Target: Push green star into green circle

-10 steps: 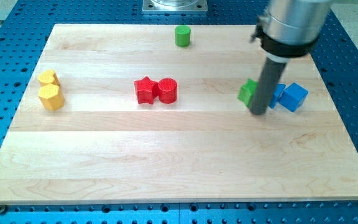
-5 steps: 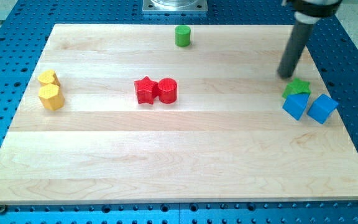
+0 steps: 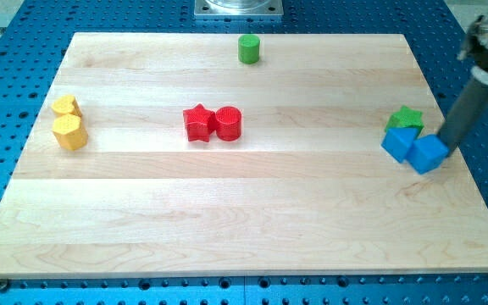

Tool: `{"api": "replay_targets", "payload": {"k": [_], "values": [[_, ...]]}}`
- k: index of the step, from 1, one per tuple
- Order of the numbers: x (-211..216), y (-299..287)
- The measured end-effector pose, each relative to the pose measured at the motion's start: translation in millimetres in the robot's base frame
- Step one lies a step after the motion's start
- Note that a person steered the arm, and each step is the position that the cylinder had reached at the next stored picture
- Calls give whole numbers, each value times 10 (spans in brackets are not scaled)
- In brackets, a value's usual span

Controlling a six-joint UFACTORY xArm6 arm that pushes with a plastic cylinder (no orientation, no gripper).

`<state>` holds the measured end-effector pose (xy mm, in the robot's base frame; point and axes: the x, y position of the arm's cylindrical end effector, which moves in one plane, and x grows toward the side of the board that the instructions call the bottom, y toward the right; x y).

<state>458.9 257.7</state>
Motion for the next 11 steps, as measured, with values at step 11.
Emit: {"api": "replay_targets", "payload": {"k": [11], "values": [[-1764, -2052]]}}
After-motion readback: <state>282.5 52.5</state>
